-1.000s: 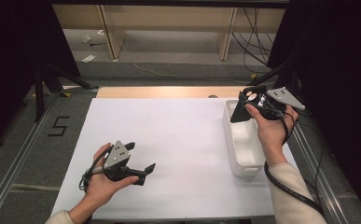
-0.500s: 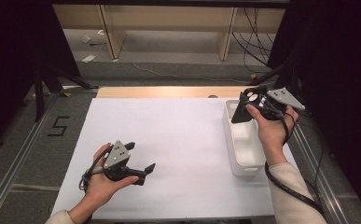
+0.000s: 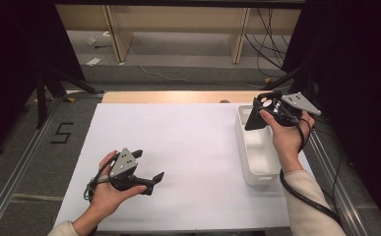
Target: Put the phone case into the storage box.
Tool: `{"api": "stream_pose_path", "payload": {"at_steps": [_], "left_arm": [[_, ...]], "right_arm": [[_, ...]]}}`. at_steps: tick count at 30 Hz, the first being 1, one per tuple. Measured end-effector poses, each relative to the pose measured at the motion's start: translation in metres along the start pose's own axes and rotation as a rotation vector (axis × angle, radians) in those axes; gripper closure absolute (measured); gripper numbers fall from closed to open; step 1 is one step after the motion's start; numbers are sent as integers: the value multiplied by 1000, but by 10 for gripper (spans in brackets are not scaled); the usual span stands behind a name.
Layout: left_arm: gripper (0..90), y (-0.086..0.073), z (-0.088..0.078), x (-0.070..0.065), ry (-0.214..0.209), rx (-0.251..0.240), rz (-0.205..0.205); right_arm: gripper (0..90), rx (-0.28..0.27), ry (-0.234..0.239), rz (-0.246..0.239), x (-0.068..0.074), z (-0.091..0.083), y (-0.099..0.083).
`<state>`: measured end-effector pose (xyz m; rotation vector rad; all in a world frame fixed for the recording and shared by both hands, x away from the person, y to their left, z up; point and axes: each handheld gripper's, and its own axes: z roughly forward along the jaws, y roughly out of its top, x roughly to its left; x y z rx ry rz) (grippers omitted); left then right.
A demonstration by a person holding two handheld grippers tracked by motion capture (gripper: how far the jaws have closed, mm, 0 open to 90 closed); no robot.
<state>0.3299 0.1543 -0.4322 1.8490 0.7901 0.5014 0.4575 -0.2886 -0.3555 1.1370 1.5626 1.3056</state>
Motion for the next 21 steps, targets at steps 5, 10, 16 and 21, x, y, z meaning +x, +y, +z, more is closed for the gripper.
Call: {"api": "stream_pose_path", "payload": {"at_steps": [5, 10, 16, 21], "left_arm": [[0, 0, 0, 0, -1, 3, -4], [0, 0, 1, 0, -1, 2, -2], [0, 0, 1, 0, -2, 2, -3], [0, 0, 1, 1, -4, 3, -2]], "right_arm": [[150, 4, 2, 0, -1, 2, 0], [151, 10, 4, -1, -1, 5, 0], [152, 25, 10, -9, -2, 8, 1], [152, 50, 8, -8, -3, 12, 0]]}}
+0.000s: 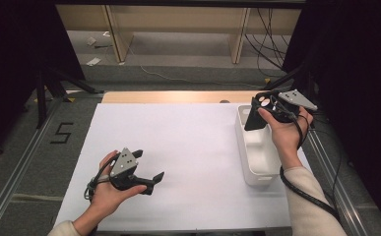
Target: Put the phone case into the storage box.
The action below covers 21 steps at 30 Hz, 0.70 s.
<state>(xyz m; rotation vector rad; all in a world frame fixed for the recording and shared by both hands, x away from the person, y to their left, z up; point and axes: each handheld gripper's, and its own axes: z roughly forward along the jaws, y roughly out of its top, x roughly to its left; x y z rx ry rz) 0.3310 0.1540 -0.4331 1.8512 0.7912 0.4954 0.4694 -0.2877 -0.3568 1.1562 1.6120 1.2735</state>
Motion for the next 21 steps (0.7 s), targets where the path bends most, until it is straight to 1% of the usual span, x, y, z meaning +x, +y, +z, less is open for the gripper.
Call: {"api": "stream_pose_path", "payload": {"at_steps": [8, 21], "left_arm": [[0, 0, 1, 0, 1, 1, 0], [0, 0, 1, 0, 1, 0, -5]], "right_arm": [[153, 33, -3, -4, -3, 7, -2], [153, 53, -4, -7, -4, 16, -3]]}}
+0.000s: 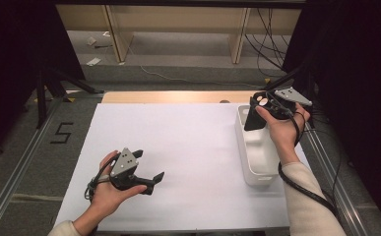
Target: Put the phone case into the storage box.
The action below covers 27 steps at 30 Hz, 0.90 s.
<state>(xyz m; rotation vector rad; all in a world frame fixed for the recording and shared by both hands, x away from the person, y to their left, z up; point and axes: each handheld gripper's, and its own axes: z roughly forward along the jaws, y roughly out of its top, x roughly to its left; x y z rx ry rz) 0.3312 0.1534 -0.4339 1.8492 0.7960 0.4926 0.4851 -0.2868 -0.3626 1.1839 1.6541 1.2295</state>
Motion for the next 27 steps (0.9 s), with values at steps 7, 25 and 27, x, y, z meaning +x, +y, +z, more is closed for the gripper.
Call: {"api": "stream_pose_path", "payload": {"at_steps": [7, 25, 27], "left_arm": [[0, 0, 0, 0, 0, 0, 0], [0, 0, 1, 0, -2, 3, 3], [0, 0, 1, 0, -2, 3, 4]], "right_arm": [[153, 0, -4, -3, 0, 4, 0], [153, 18, -5, -5, -1, 12, -1], [153, 18, -5, -5, -2, 13, -1]]}}
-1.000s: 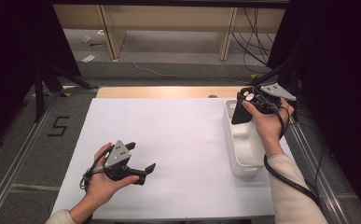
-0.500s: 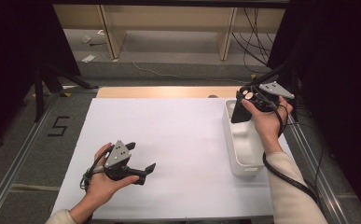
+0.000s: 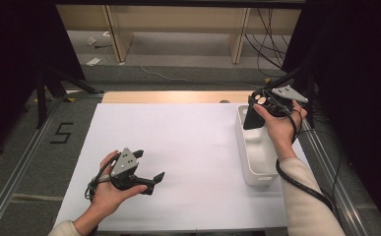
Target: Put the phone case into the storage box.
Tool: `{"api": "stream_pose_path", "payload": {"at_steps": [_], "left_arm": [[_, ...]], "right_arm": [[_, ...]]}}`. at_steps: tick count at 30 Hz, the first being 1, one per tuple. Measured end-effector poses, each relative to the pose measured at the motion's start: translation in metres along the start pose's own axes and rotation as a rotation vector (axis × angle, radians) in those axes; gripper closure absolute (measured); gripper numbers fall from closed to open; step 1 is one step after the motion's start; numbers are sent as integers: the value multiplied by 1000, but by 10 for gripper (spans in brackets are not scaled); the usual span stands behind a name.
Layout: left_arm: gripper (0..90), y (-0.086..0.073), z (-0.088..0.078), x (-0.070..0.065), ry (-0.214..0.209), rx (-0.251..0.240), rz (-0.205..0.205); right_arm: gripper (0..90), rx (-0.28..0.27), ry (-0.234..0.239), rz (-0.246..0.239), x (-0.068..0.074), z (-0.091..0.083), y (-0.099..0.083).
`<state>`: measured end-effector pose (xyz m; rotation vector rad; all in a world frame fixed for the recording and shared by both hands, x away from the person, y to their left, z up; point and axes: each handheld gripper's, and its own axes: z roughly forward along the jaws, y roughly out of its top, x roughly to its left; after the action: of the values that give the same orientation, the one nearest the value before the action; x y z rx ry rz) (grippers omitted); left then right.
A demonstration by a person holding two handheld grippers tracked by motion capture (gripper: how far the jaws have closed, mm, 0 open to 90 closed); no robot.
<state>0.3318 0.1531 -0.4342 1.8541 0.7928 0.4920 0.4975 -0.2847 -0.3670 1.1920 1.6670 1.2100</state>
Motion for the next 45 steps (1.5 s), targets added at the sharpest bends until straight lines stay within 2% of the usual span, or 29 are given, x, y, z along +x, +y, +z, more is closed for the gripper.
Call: {"api": "stream_pose_path", "payload": {"at_steps": [45], "left_arm": [[0, 1, 0, -1, -5, -3, -2]], "right_arm": [[154, 10, -5, -31, 2, 23, 5]]}}
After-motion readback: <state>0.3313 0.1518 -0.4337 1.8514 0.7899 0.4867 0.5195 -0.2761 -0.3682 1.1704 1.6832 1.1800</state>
